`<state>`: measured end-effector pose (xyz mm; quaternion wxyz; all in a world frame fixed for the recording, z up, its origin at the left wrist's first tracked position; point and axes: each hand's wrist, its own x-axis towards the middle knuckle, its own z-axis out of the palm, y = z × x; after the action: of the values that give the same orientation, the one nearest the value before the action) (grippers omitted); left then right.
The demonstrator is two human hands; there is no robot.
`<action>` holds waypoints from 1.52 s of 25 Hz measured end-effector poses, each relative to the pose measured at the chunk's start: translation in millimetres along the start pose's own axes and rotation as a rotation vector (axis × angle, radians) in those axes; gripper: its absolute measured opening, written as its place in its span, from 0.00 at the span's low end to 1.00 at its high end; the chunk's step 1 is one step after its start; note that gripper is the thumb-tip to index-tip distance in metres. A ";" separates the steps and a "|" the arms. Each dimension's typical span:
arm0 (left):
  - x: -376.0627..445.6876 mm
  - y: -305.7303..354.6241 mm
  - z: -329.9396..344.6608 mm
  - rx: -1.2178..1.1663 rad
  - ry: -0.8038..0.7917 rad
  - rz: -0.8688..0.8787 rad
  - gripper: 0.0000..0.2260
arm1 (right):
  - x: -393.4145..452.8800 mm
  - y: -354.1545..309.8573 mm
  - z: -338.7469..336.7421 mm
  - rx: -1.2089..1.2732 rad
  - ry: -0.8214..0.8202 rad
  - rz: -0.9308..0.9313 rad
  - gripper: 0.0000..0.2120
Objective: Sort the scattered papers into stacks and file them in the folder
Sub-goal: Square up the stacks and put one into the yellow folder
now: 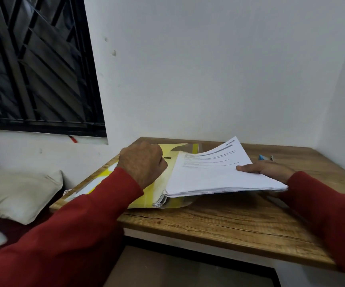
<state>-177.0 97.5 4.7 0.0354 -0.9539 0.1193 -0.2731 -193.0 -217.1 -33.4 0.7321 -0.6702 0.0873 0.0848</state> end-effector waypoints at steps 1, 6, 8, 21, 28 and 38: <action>-1.1 -1.5 -0.3 -0.010 -0.001 -0.002 0.14 | -1.4 -1.3 -2.2 -0.042 -0.028 0.009 0.20; -1.4 -4.6 10.6 -0.022 0.000 0.051 0.15 | 6.6 0.8 -2.6 -0.134 -0.136 0.030 0.45; -0.9 -5.2 15.2 -0.034 -0.007 0.061 0.15 | 12.6 0.0 7.6 -0.072 -0.122 0.034 0.37; -0.4 -7.9 37.4 -0.021 0.017 0.109 0.16 | 55.7 -4.5 87.0 -0.002 -0.012 -0.088 0.14; 7.7 -6.1 44.4 -0.125 0.021 0.090 0.15 | 56.1 -5.7 91.3 -0.065 0.166 -0.143 0.13; 4.6 3.8 36.4 -0.173 0.003 0.110 0.14 | 61.9 -2.7 116.5 -0.042 0.098 -0.089 0.11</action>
<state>-154.8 92.7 -24.3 -0.0324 -0.9450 0.1945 -0.2609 -130.6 -100.9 -35.7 0.7160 -0.6919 0.0912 0.0210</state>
